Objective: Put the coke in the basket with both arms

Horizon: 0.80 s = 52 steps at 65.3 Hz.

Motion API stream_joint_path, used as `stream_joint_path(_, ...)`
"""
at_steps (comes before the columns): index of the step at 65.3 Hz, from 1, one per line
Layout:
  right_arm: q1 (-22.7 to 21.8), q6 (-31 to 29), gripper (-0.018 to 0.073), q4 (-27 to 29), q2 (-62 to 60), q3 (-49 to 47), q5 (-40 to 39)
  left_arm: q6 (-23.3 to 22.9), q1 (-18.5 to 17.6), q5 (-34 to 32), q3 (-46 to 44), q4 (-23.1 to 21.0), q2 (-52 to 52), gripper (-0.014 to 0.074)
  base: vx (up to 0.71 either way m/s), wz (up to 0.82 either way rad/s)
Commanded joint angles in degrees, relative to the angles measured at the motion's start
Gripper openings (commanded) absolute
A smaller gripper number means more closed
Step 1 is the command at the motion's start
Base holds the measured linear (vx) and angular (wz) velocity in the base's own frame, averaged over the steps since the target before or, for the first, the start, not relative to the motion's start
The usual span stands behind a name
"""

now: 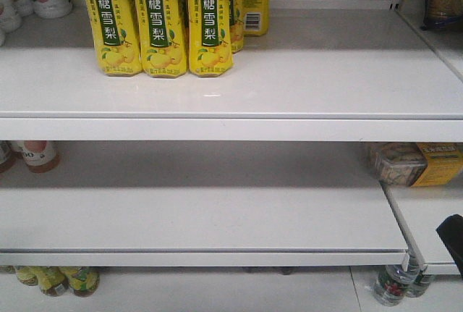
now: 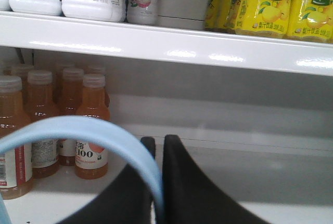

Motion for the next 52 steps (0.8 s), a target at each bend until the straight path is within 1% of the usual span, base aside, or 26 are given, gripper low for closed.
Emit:
stream_joint_path(1, -0.31, -0.35, -0.0005, -2.62, 0.54, -1.77, 1.30, 2.84, 0.13, -8.59, -1.69, 2.52, -1.25, -0.0006, 0.00, 0.00)
stream_joint_path(14, -0.31, -0.35, -0.0005, -2.57, 0.54, -1.77, 1.30, 2.84, 0.13, -8.59, -1.69, 2.52, -1.25, -0.0006, 0.00, 0.00)
stream_joint_path(19, -0.31, -0.42, -0.0005, -1.62, 0.54, -1.77, 1.30, 2.84, 0.13, -8.59, -1.69, 2.52, -1.25, -0.0006, 0.00, 0.00)
stream_joint_path(20, -0.31, -0.42, -0.0005, -1.02, 0.54, -1.77, 1.30, 2.84, 0.13, -8.59, -1.69, 2.52, -1.25, -0.0006, 0.00, 0.00)
stream_joint_path(24, -0.31, -0.42, -0.0005, 4.27, 0.54, -1.77, 1.30, 2.84, 0.13, -8.59, -1.69, 2.52, -1.25, -0.0006, 0.00, 0.00)
stream_joint_path(29, -0.31, -1.09, -0.0005, 13.05, 0.54, -1.77, 1.96, 2.84, 0.13, -8.59, -1.69, 2.52, -1.25, -0.0006, 0.00, 0.00)
stream_joint_path(34, -0.31, -1.35, -0.0005, 18.79, 0.54, -1.77, 3.89, 2.84, 0.13, -8.59, -1.69, 2.52, -1.25, -0.0006, 0.00, 0.00)
stream_joint_path(37, -0.31, -0.90, -0.0005, 21.18, 0.54, -1.77, 4.36, 2.84, 0.13, -8.59, -1.69, 2.52, -1.25, -0.0006, 0.00, 0.00)
stream_joint_path(41, -0.31, 0.81, -0.0005, 22.42, 0.54, -1.77, 4.64, 2.84, 0.13, -8.59, -1.69, 2.52, -1.25, -0.0006, 0.00, 0.00)
stream_joint_path(47, -0.31, 4.07, -0.0005, 22.42, 0.27, -1.77, 4.75, 2.84, 0.13, -8.59, -1.69, 2.52, -1.25, -0.0006, 0.00, 0.00)
stream_joint_path(52, -0.31, 4.46, -0.0005, 23.03, 0.17, -1.77, 4.99, 2.84, 0.13, -8.59, -1.69, 2.52, -1.25, -0.0006, 0.00, 0.00)
